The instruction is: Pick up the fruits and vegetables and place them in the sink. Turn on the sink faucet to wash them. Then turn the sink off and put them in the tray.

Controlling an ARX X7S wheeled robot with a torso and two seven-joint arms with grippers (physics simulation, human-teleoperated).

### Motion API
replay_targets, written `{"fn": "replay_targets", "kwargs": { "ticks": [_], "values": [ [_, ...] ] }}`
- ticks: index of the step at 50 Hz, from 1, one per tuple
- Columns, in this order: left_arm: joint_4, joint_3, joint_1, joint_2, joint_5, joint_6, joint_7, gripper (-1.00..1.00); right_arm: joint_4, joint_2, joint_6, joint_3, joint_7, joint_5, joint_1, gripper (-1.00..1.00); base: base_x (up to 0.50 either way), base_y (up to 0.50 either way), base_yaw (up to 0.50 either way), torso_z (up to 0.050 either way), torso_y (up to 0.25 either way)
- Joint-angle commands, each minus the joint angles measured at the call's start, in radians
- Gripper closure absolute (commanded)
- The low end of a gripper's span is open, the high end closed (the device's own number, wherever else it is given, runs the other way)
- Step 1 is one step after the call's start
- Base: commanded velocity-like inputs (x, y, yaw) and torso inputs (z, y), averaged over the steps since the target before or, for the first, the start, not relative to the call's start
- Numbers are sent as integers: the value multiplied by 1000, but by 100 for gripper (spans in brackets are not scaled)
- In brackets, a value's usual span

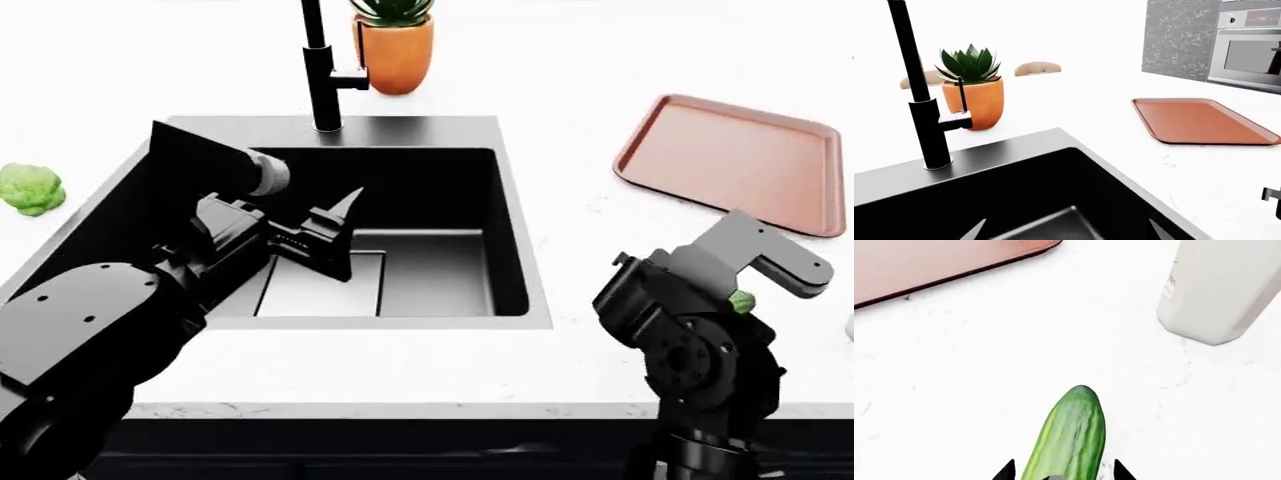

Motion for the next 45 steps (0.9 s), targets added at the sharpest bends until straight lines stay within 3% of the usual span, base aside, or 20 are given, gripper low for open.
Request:
{"fn": "replay_targets", "kwargs": {
  "ticks": [1, 5, 7, 11, 13, 16, 21, 27, 32, 35, 45],
  "values": [
    [31, -7, 18, -13, -10, -28, -27, -100, 141, 24, -60, -33, -161, 61, -15, 100, 0, 0, 0, 0, 0],
    [36, 3, 8, -13, -13, -50, -39, -100, -14, 75, 117, -152, -259, 143, 33, 100, 0, 0, 0, 0, 0],
    [38, 13, 1, -15, -13, -66, -45, -100, -138, 110, 137, -224, -411, 207, 67, 100, 0, 0, 0, 0, 0],
    [34, 23, -21, -12, -12, -83, -57, -100, -423, 226, 132, -388, -546, 182, 182, 100, 0, 0, 0, 0, 0],
    [29, 18, -39, -4, -13, -97, -72, -100, -493, 218, 182, -329, -516, 261, 213, 100, 0, 0, 0, 0, 0],
    [40, -7, -74, -1, -29, -147, -105, -100, -500, 189, 247, -188, -505, 454, 216, 100, 0, 0, 0, 0, 0],
    [67, -106, -175, -4, -85, -311, -188, -100, -557, 293, 217, -259, -678, 420, 282, 100, 0, 0, 0, 0, 0],
    [61, -219, -308, -19, -134, -481, -287, -100, -442, 374, 156, -263, -876, 399, 342, 100, 0, 0, 0, 0, 0],
    [7, -313, -348, -90, -269, -486, -470, -100, -373, 424, 178, -320, -972, 377, 423, 100, 0, 0, 0, 0, 0],
    [-18, -361, -358, -117, -322, -482, -545, -100, -453, 468, 205, -402, -992, 338, 449, 100, 0, 0, 0, 0, 0],
    [-20, -348, -346, -156, -374, -448, -582, -100, -509, 526, 239, -469, -1055, 334, 507, 100, 14, 489, 0, 0, 0]
  ]
}}
